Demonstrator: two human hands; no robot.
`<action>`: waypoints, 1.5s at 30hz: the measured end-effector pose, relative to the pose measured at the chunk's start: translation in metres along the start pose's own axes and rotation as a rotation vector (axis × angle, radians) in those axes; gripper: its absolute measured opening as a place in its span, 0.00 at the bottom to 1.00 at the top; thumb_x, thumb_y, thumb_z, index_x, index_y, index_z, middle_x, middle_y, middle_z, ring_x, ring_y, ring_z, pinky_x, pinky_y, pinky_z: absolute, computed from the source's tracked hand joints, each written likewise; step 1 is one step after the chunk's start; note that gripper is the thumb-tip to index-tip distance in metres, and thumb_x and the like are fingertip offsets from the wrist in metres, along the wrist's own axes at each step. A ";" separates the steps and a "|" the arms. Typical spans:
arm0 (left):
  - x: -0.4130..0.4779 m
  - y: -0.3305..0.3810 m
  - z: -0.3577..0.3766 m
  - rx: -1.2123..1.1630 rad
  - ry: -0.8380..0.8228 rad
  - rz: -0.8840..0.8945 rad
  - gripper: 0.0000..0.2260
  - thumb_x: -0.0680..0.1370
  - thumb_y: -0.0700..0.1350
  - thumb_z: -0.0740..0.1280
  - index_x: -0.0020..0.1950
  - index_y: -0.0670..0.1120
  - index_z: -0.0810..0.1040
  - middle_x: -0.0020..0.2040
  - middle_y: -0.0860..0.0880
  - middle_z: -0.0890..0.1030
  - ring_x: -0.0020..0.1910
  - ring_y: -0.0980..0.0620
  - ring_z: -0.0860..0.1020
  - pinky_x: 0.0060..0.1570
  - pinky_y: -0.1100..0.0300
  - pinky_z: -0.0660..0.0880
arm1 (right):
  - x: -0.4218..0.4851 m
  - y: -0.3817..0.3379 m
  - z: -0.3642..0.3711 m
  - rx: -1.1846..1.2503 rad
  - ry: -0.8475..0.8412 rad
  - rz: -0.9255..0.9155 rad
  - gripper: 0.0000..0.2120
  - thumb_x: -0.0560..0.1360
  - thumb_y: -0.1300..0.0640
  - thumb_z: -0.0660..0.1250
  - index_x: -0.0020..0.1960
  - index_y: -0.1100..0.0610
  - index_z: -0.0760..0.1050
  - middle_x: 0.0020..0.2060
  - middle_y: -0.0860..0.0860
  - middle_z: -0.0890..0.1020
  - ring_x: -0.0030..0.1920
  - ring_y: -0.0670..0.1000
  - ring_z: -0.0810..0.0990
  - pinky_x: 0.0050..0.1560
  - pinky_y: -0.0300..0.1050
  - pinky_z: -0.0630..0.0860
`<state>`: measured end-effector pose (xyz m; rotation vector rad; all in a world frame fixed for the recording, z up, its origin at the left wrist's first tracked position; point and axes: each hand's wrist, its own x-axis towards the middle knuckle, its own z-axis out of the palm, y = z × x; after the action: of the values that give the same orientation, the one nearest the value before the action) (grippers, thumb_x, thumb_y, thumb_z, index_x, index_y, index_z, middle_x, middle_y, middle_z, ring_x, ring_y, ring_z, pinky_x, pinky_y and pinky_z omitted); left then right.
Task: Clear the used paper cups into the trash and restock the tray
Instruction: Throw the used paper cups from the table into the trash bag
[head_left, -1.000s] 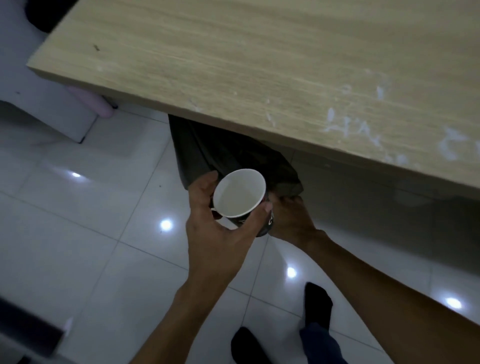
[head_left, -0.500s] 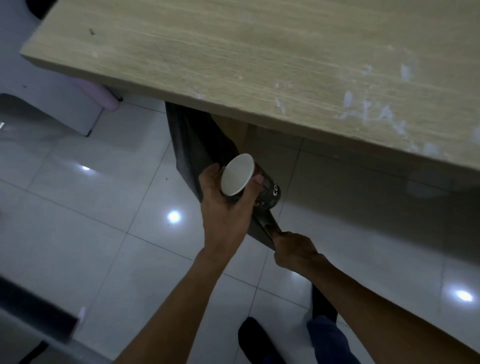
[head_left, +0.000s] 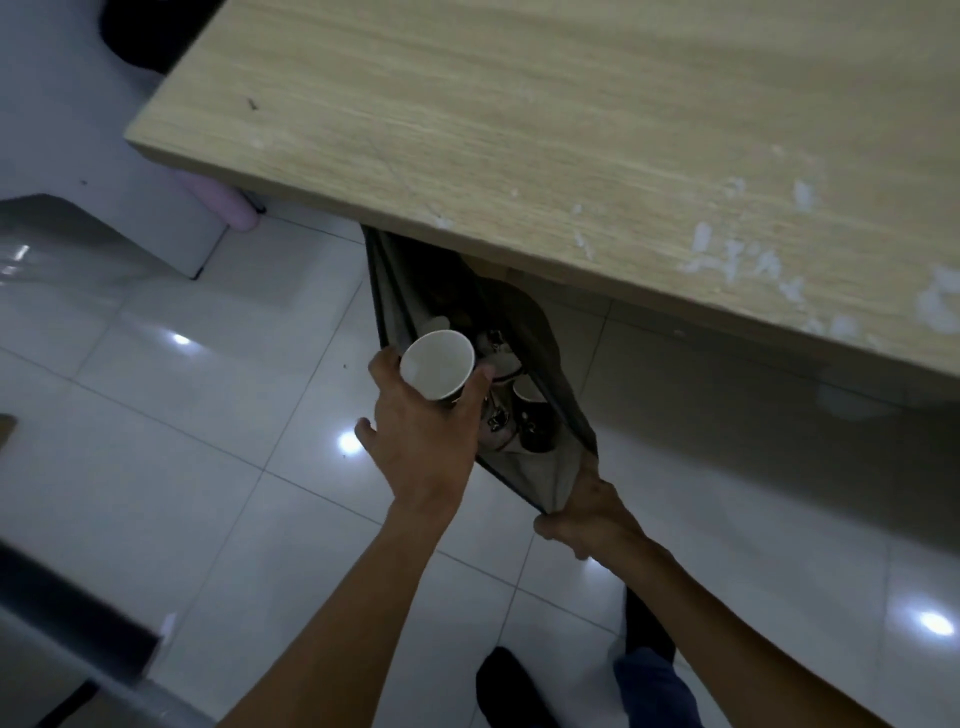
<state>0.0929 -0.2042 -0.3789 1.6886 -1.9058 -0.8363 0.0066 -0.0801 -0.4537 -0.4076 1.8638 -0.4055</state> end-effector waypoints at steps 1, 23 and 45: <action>0.002 0.004 0.000 0.019 0.011 -0.020 0.35 0.69 0.62 0.72 0.68 0.46 0.63 0.56 0.49 0.79 0.56 0.45 0.77 0.61 0.50 0.63 | -0.002 0.000 0.000 -0.004 -0.005 0.007 0.44 0.70 0.57 0.72 0.76 0.57 0.48 0.46 0.52 0.74 0.30 0.45 0.72 0.19 0.30 0.66; 0.003 -0.012 -0.010 0.425 -0.162 0.266 0.42 0.73 0.53 0.71 0.79 0.47 0.49 0.79 0.47 0.54 0.75 0.44 0.57 0.68 0.47 0.57 | -0.048 -0.007 0.001 -0.226 0.037 -0.092 0.51 0.71 0.52 0.69 0.75 0.51 0.31 0.58 0.56 0.76 0.55 0.54 0.78 0.51 0.43 0.76; 0.007 0.140 -0.106 -0.067 0.197 0.625 0.09 0.68 0.49 0.64 0.36 0.44 0.73 0.36 0.51 0.75 0.37 0.50 0.73 0.42 0.54 0.67 | -0.216 -0.089 -0.097 0.235 0.367 -0.729 0.10 0.67 0.47 0.70 0.48 0.42 0.75 0.32 0.45 0.78 0.32 0.43 0.76 0.33 0.28 0.65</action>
<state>0.0659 -0.2173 -0.2055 0.9869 -2.0549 -0.4580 -0.0108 -0.0504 -0.2030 -0.8974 1.9362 -1.2458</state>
